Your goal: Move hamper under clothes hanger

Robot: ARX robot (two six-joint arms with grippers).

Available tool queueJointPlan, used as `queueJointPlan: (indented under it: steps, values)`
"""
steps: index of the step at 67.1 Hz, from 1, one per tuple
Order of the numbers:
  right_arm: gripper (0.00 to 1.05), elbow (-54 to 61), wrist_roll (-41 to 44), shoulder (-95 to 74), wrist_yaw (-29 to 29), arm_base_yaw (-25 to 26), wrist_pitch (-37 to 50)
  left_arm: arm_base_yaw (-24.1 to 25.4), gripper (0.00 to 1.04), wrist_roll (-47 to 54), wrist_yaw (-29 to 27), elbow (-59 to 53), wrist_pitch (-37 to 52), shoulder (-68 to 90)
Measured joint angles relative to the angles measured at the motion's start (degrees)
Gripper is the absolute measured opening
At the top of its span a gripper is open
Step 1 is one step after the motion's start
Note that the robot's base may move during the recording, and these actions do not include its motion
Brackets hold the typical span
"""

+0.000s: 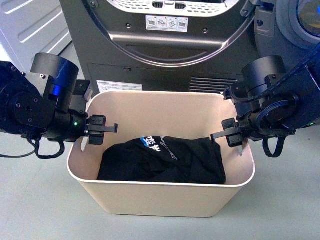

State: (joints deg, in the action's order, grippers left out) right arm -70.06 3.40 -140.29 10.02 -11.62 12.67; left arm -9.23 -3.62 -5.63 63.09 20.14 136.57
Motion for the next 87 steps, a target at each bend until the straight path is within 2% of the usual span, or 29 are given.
queueJointPlan:
  steps: [13, 17, 57, 87]
  values:
    - [0.04, 0.00, -1.01, -0.02, -0.17, -0.37, 0.00, -0.48, 0.12, 0.00, -1.57, 0.02, -0.39, 0.00]
    - [0.02, 0.02, -2.05, 0.09, -0.35, -0.35, 0.00, -0.44, 0.04, -0.42, -1.73, 0.02, -0.72, -0.15]
    - [0.03, 7.23, -2.78, 13.42, -2.99, -0.46, -0.92, -0.35, 0.04, -0.39, -3.54, -2.67, -4.42, -12.04]
    - [0.03, 8.13, -2.78, 13.81, -3.08, -0.63, -0.90, -0.33, 0.04, -0.35, -3.61, -3.30, -4.42, -12.15]
